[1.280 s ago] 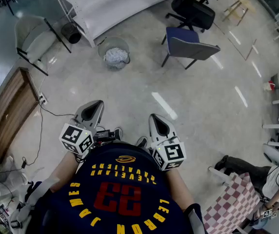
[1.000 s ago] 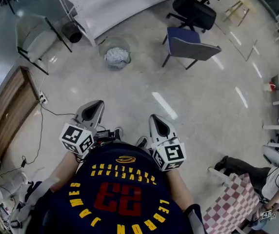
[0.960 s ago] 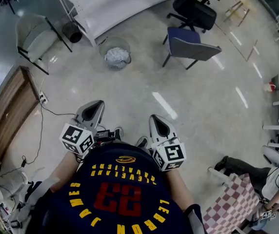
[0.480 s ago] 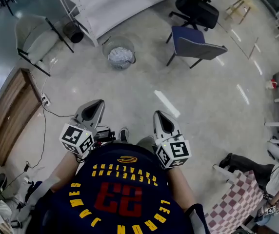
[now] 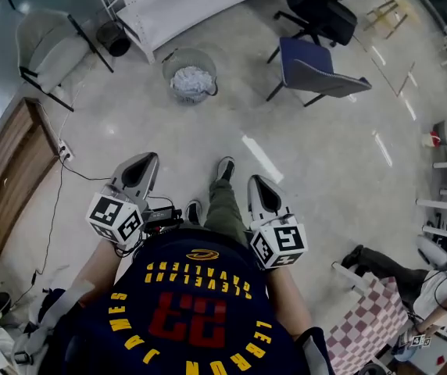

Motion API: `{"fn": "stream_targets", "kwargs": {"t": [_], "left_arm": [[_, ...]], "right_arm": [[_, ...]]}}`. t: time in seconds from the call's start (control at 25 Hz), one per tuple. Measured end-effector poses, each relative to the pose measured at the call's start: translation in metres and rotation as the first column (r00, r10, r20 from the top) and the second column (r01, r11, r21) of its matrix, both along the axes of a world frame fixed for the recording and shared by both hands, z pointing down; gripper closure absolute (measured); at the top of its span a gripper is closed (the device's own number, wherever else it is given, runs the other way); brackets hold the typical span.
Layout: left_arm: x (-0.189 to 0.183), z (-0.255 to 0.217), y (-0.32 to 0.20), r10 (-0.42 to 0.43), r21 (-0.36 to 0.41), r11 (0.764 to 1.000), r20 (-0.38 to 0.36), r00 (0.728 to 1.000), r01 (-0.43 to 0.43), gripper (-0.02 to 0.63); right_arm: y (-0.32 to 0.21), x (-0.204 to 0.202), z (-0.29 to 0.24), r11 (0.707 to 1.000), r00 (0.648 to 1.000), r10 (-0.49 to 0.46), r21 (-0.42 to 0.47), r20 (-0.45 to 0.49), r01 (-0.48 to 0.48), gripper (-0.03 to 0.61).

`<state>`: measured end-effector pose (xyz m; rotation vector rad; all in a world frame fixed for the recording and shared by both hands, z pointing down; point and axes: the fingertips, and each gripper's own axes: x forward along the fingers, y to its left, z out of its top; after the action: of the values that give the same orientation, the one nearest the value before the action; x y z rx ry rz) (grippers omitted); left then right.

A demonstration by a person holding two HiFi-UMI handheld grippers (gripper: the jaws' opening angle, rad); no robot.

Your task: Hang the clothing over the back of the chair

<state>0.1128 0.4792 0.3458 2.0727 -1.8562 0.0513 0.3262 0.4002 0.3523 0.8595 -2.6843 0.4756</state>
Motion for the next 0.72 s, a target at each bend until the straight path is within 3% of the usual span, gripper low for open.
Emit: {"fn": "stream_targets", "kwargs": {"t": [0.24,0.72], "left_arm": [[-0.005,0.005,-0.023,-0.056,-0.017,0.998,0.028,0.998,0.057,0.611],[-0.074,-0.015,-0.151,-0.19,-0.021,0.981,0.091,0.978,0.193,0.611]], "right_arm": [[-0.033,-0.024,0.012,0.996,0.996,-0.083,-0.021,0.041,0.084,0.569],[-0.196,-0.095,0.009,0.979,0.979,-0.193,-0.048,0.065,0.196,0.569]]}}
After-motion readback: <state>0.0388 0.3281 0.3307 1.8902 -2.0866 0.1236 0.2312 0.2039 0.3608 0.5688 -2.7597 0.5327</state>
